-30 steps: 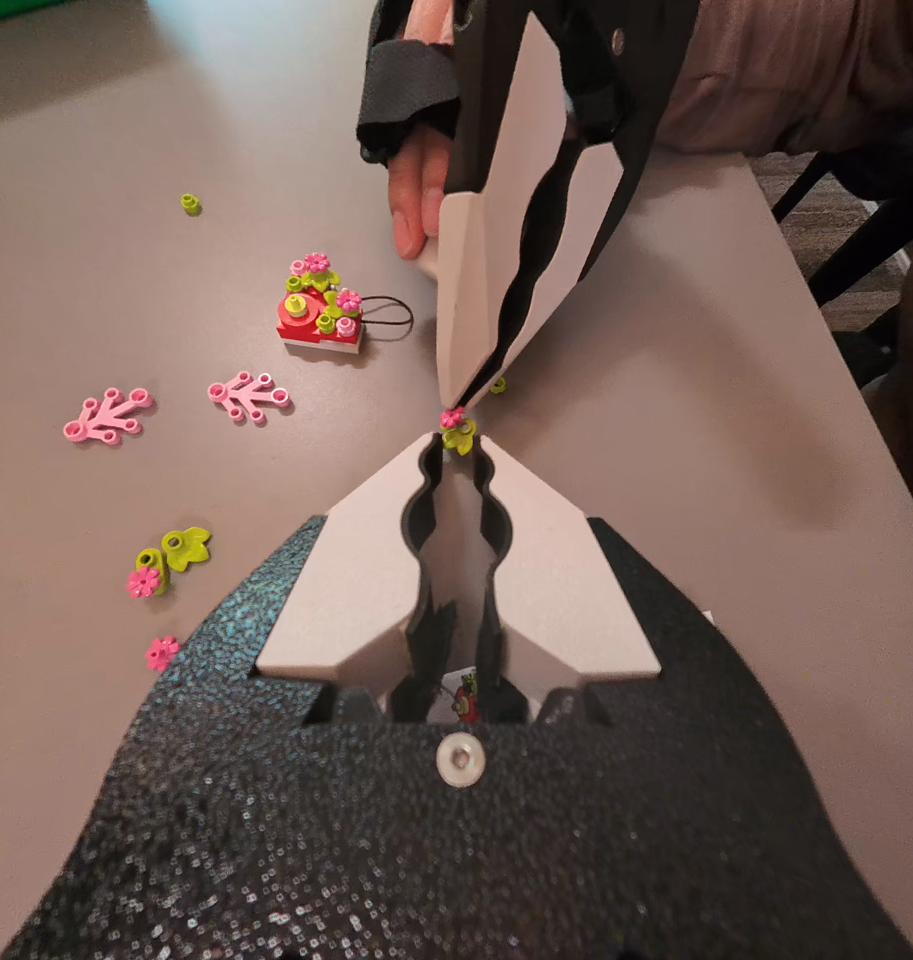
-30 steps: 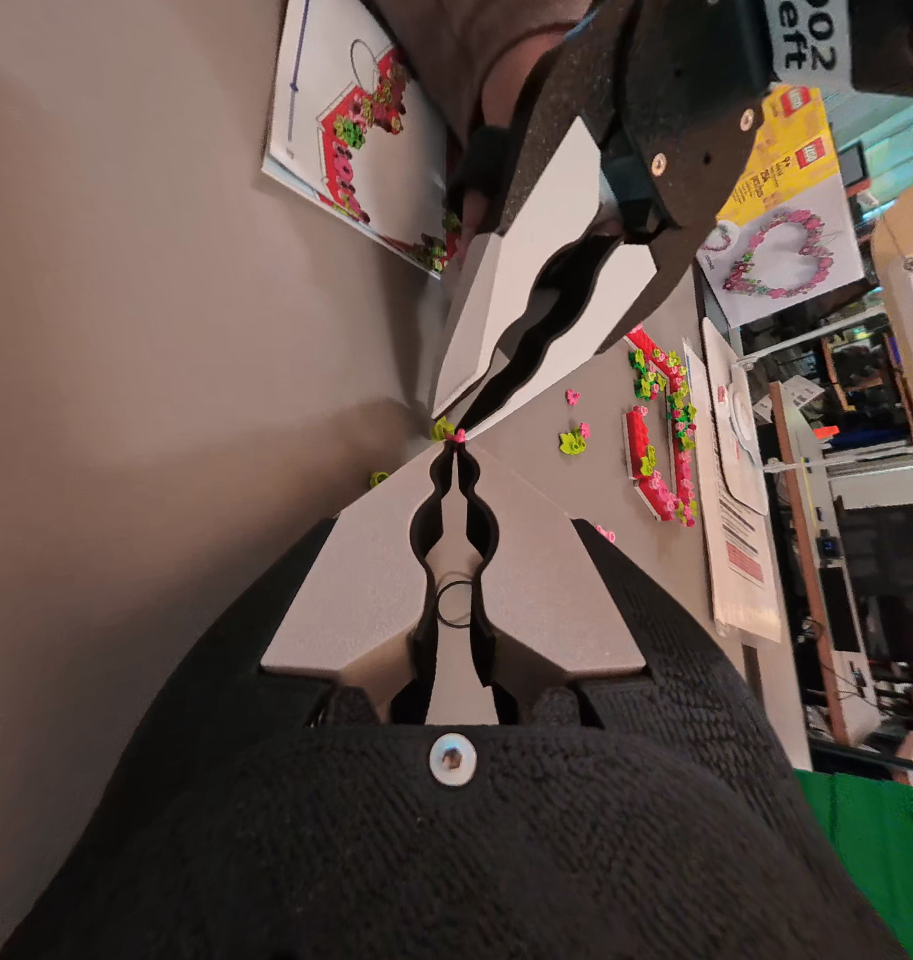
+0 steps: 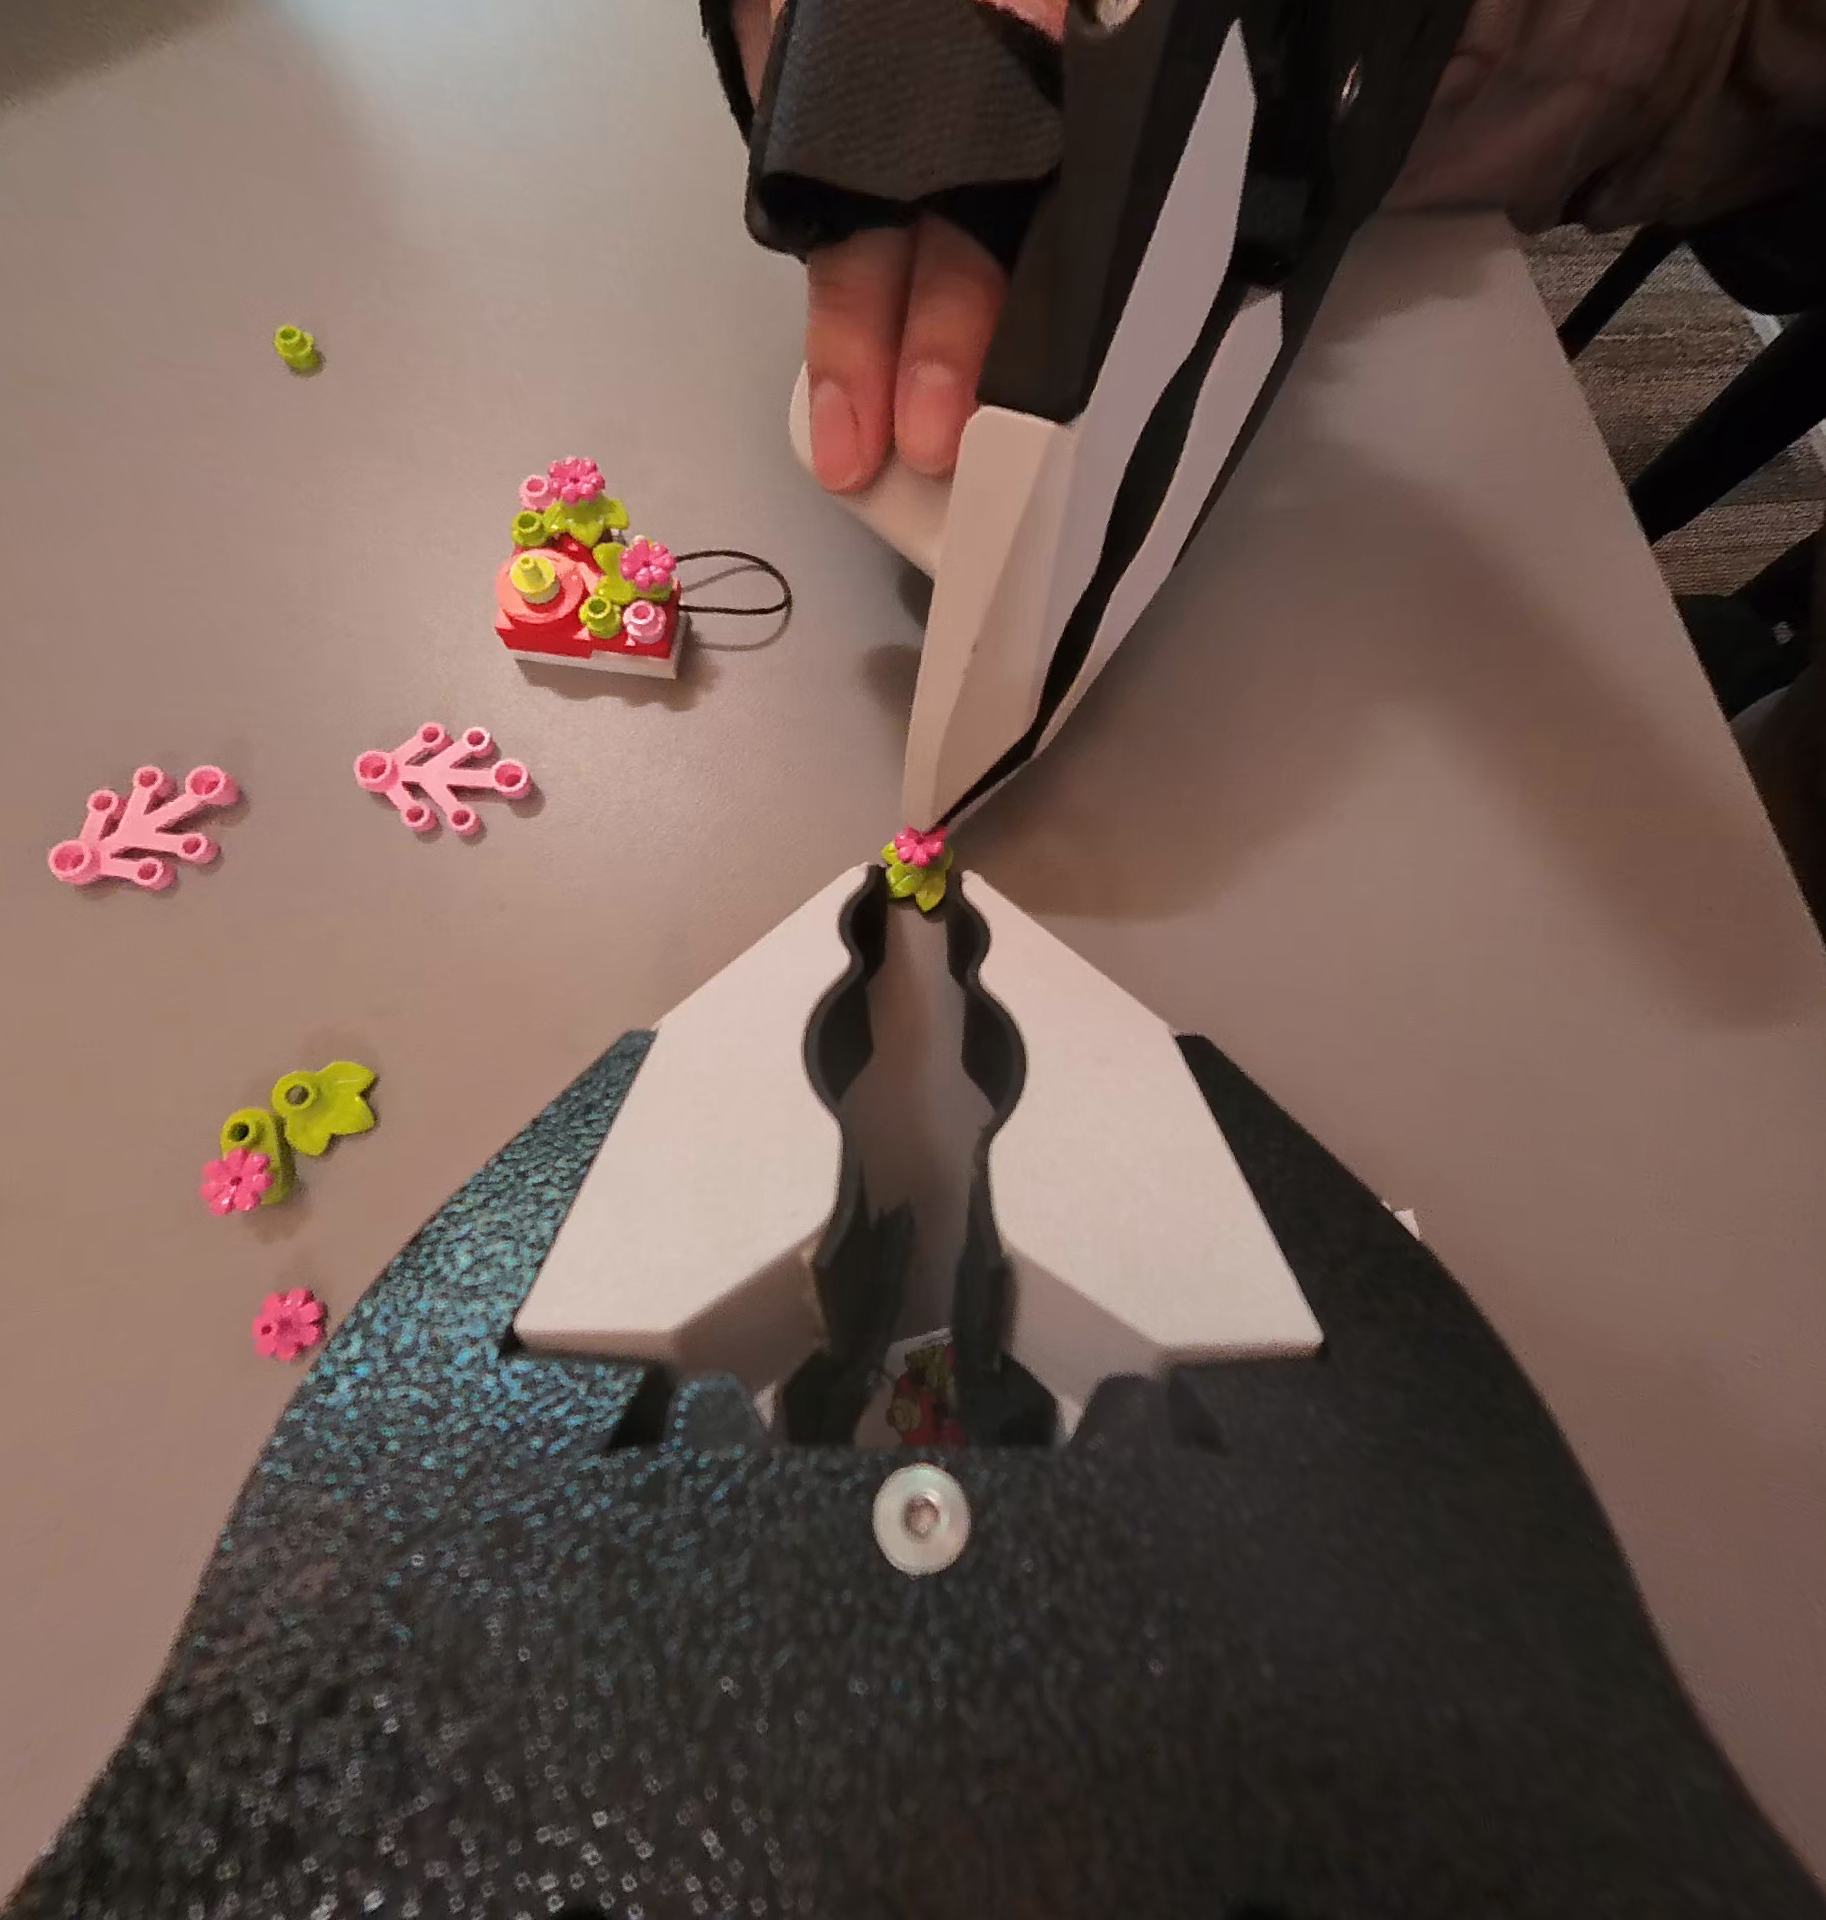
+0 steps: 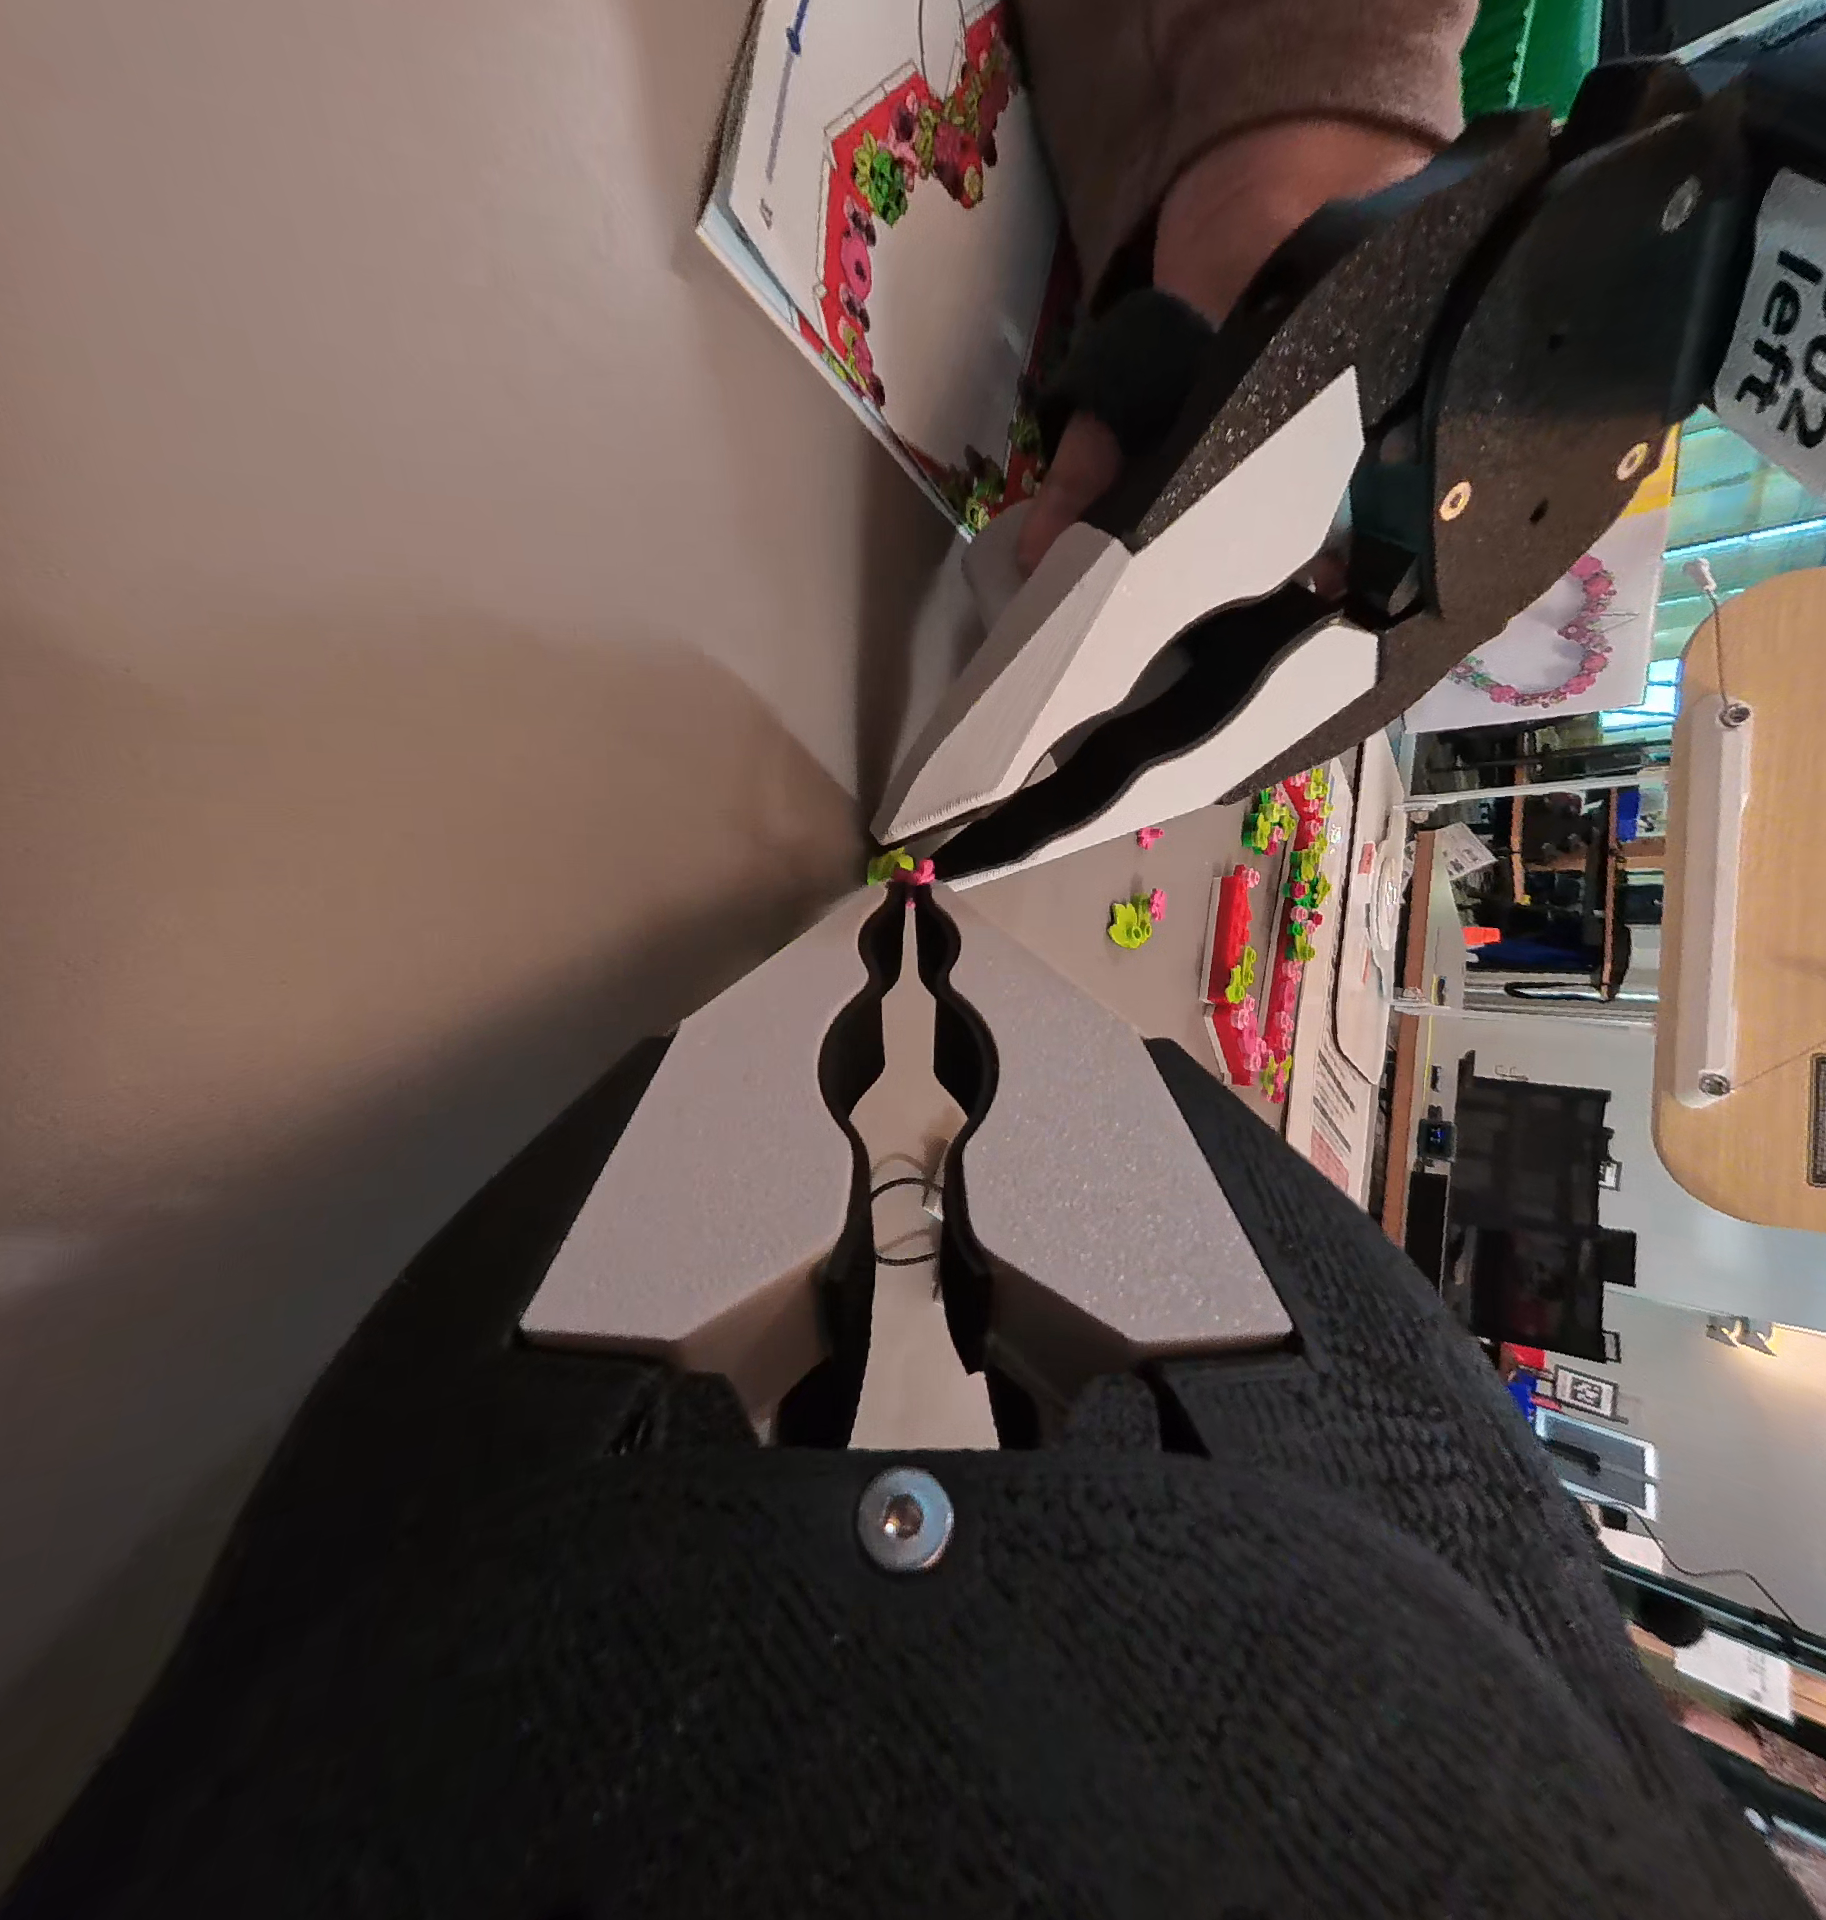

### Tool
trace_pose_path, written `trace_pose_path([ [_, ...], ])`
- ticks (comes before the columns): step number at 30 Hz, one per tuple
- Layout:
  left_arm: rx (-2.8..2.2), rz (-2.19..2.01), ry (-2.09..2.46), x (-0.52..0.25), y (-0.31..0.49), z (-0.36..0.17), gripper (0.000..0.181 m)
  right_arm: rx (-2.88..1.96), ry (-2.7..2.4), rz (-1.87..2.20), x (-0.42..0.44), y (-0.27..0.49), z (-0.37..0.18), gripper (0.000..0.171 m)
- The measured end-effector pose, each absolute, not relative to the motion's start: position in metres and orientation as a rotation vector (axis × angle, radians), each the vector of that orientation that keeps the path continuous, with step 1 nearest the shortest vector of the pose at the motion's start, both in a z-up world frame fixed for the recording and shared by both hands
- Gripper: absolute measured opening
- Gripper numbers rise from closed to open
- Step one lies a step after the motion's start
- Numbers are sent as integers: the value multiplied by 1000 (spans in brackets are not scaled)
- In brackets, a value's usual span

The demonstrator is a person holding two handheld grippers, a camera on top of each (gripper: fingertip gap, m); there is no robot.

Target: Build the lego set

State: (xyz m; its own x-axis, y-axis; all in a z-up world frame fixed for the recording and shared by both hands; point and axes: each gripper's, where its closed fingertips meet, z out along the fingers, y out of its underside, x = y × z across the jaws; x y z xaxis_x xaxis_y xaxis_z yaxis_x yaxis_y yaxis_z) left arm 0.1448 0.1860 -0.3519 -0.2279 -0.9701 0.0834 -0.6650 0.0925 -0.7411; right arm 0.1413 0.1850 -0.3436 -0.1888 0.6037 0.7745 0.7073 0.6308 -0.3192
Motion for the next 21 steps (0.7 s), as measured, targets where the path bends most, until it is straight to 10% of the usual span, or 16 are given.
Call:
trace_pose_path([
  [21,-1604,-964,1946,144,185,-352,10,-1066,-1887,-101,141,183,-345,4],
])
